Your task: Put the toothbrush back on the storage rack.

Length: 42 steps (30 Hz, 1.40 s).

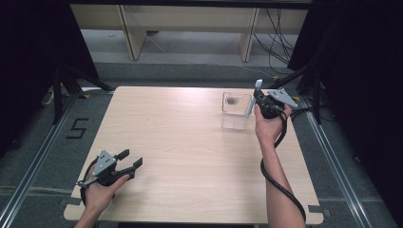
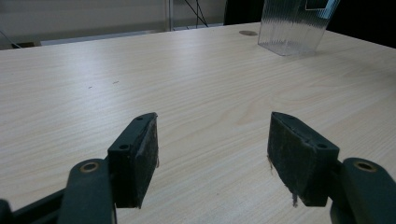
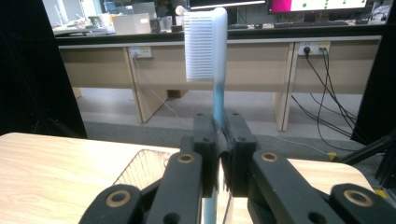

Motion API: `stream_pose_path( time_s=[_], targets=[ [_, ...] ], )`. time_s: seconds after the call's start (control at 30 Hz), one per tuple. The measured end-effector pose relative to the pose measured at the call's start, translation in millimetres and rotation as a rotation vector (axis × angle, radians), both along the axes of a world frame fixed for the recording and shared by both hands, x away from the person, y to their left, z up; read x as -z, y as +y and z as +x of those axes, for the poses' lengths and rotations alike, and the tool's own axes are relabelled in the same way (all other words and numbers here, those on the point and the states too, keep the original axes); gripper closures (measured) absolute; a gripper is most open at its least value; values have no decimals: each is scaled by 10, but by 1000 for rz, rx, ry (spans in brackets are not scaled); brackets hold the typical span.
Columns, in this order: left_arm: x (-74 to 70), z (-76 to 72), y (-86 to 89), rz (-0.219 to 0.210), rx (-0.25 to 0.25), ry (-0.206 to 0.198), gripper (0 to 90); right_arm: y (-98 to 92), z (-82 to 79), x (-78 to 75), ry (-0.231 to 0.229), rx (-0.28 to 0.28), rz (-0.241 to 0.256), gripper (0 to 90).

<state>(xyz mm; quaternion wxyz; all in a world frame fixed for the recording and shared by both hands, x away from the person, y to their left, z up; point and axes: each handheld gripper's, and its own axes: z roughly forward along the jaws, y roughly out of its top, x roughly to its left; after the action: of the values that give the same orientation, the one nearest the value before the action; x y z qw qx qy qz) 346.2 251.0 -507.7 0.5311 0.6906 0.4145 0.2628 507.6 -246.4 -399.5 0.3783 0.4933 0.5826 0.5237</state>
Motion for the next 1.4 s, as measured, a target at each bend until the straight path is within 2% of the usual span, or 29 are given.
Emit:
stream_pose_path(
  time_s=[0.17, 0.2, 0.3, 0.33, 0.37, 0.47, 0.5, 0.53, 0.6, 0.67, 0.83, 0.87, 1.0, 1.13, 1.17, 1.2, 1.27, 1.37, 1.4],
  targets=[
    [6, 3, 0, -1, 1, 1, 335, -4, 18, 49, 5, 0, -4, 856],
    [6, 4, 1, 2, -1, 2, 335, 8, 13, 63, 16, 1, 13, 856],
    [8, 4, 4, 2, -1, 2, 335, -3, 21, 90, 18, -5, -1, 856],
    [8, 4, 4, 1, -2, 2, 335, 10, 14, 97, 29, 2, 14, 856],
    [8, 5, 3, 1, -2, 2, 335, -1, 24, 111, 18, 0, -4, 856],
    [12, 7, 1, -2, 1, 1, 335, 3, 19, 127, 31, 3, 1, 856],
    [12, 7, 0, 0, 2, 5, 335, -5, 24, 137, 23, 0, -8, 856],
    [14, 9, -1, 1, 2, 5, 335, 8, 21, 145, 31, 3, 12, 856],
    [24, 18, -5, -9, 7, -3, 335, 0, 23, 158, 30, -3, -3, 856],
    [24, 19, -6, -9, 7, -2, 335, 18, 20, 177, 37, 2, 13, 856],
    [27, 20, -6, -8, 6, -1, 335, 10, 23, 211, 32, 4, -4, 857],
    [21, 13, -5, 1, 2, 7, 335, 25, 14, 216, 44, 11, 14, 857],
    [23, 14, -10, 3, 5, 7, 335, 14, 13, 246, 44, 6, -7, 856],
    [26, 15, -11, 2, 4, 7, 335, 25, 4, 287, 52, 8, 9, 856],
    [27, 14, -13, 1, 4, 8, 335, 17, 7, 296, 53, 3, -3, 856],
    [28, 15, -13, 2, 4, 8, 335, 31, 0, 311, 58, 9, 17, 856],
    [29, 16, -14, 2, 5, 9, 335, 23, 1, 323, 56, 2, 1, 856],
    [30, 16, -17, 3, 7, 10, 335, 35, -15, 354, 69, 13, 26, 856],
    [34, 21, -19, -3, 11, 5, 335, 17, -6, 367, 63, 4, 2, 856]
  ],
)
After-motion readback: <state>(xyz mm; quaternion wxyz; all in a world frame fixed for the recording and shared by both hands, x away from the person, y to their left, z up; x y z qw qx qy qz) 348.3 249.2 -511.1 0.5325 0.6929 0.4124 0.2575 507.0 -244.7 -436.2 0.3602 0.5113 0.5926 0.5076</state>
